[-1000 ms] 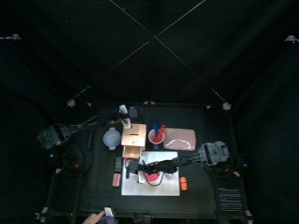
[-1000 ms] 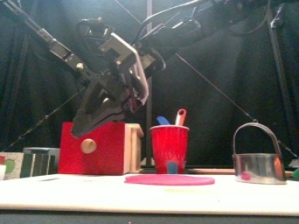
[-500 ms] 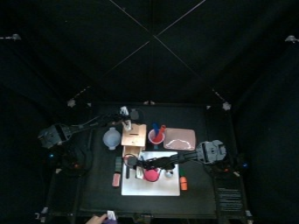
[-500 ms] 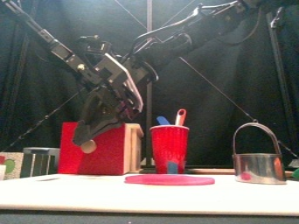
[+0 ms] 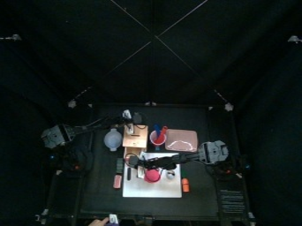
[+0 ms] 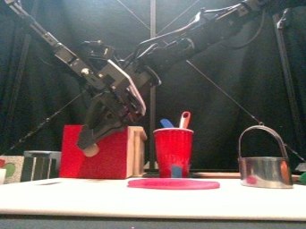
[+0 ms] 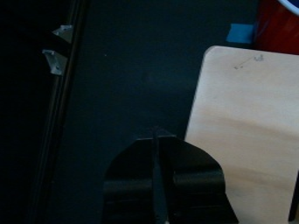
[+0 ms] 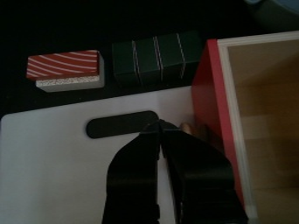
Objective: Get the cutter from the drawer then cut the dough then place the extra dough in the bowl
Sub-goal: Shut the drawer
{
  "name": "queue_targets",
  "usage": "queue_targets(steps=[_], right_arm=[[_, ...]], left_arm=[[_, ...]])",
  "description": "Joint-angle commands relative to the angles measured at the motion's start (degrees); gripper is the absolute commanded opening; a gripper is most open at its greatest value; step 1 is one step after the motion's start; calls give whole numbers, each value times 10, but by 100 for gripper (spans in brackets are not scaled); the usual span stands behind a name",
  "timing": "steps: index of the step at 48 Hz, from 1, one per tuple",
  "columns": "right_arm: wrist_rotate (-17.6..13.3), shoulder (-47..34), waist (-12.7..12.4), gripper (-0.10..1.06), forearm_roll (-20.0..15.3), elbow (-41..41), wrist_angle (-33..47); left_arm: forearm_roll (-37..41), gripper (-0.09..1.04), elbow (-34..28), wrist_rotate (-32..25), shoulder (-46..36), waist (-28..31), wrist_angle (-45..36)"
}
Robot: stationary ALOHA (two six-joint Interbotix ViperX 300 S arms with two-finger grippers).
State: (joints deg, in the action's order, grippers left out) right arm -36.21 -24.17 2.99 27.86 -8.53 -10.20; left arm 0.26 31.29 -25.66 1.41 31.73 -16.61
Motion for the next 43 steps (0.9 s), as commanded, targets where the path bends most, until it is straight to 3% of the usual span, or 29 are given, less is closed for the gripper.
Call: queue_targets(steps=[1,43], right_arm=[[-1,16,-10,18,5,5,2],[1,28,-59,18,59,2,-44]], left_arm=[[-1,38,-6,-1,-5,-4,-4],[-2,38,0,-1,-5,-4,-4]])
